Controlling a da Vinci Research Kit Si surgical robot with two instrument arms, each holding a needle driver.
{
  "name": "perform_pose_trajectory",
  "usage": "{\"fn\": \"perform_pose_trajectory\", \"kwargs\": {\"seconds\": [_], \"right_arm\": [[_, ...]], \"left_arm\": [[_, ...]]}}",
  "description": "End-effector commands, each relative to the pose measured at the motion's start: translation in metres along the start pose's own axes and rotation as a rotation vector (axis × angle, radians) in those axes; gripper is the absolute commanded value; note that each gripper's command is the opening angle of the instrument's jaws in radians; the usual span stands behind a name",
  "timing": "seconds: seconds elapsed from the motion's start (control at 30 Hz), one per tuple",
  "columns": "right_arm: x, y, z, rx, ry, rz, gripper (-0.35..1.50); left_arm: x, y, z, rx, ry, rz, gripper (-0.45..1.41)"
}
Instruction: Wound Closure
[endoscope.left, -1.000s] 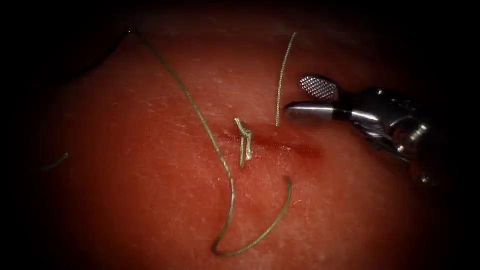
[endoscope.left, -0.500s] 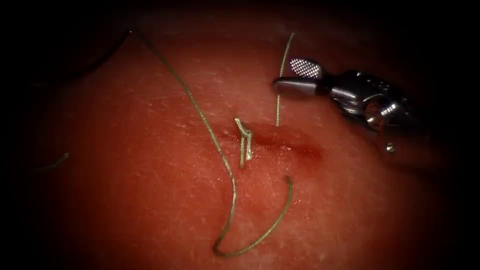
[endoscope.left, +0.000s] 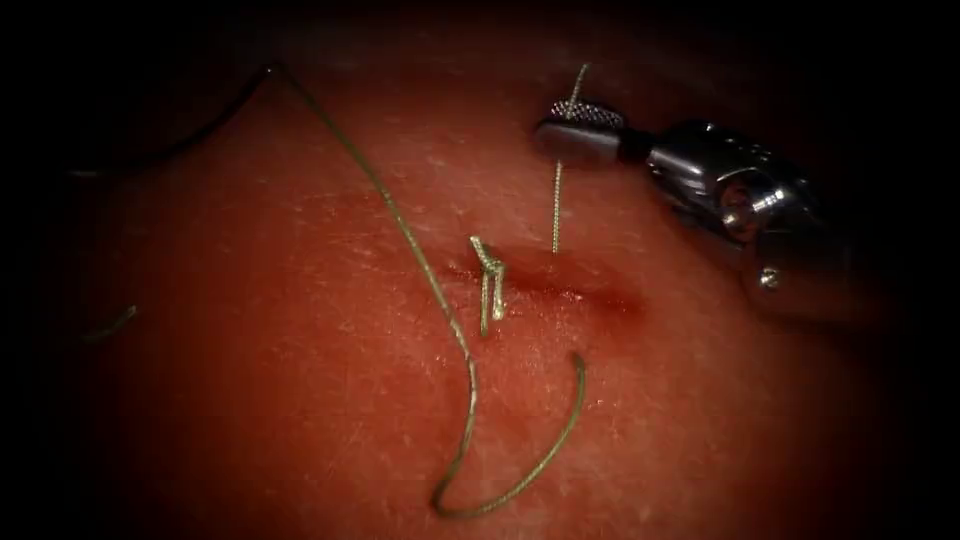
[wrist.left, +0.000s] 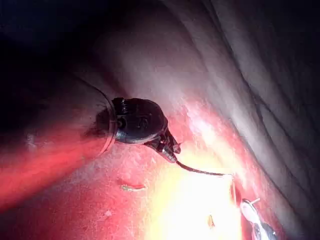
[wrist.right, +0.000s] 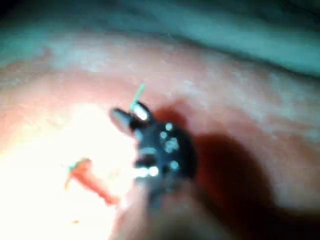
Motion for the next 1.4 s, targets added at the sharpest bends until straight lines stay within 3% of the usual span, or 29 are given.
{"fn": "perform_pose_trajectory", "kwargs": {"seconds": [0.03, 0.33, 0.53, 0.8, 0.83, 0.87, 0.9, 1.03, 1.17, 1.2, 1.4], "right_arm": [[-0.0004, -0.0001, 0.001, 0.015, -0.005, -0.001, -0.35], [-0.0005, -0.0011, -0.0002, 0.023, -0.012, -0.068, -0.35], [-0.0012, -0.0028, -0.0016, 0.092, -0.017, -0.112, -0.35], [0.0003, -0.0039, -0.0021, 0.102, 0.029, -0.129, -0.35], [0.0005, -0.0039, -0.002, 0.087, 0.055, -0.124, 0.31], [0.0006, -0.0039, -0.0019, 0.073, 0.071, -0.139, 0.73], [0.001, -0.0039, -0.0021, 0.007, 0.1, -0.143, 1.33], [0.0013, -0.0038, -0.0029, -0.003, 0.102, -0.152, 1.38], [0.0015, -0.0034, -0.0038, -0.021, 0.112, -0.162, 1.43], [0.0015, -0.0034, -0.0039, -0.023, 0.113, -0.162, 1.43], [0.0016, -0.0032, -0.0041, -0.024, 0.113, -0.162, 1.45]], "left_arm": [[-0.0005, -0.0004, 0.0006, -0.001, 0.001, 0.0, -0.35], [-0.0006, -0.0003, 0.0006, -0.002, 0.0, 0.0, -0.35], [-0.0006, -0.0004, 0.0005, -0.003, -0.003, 0.0, -0.35], [-0.0007, -0.0003, 0.0005, -0.001, -0.011, 0.002, -0.35], [-0.0008, -0.0003, 0.0005, 0.0, -0.014, 0.003, -0.35], [-0.0009, -0.0004, 0.0005, 0.0, -0.017, 0.004, -0.35], [-0.0016, -0.0006, 0.0007, 0.005, -0.044, -0.011, -0.35], [-0.0034, -0.0009, 0.0011, 0.015, -0.066, -0.04, -0.28], [-0.0042, -0.0013, 0.0009, 0.041, -0.162, -0.24, 0.64], [-0.004, -0.0013, 0.0007, 0.044, -0.182, -0.24, 0.72], [-0.0026, -0.0004, -0.0007, 0.05, -0.275, -0.241, 0.78]]}}
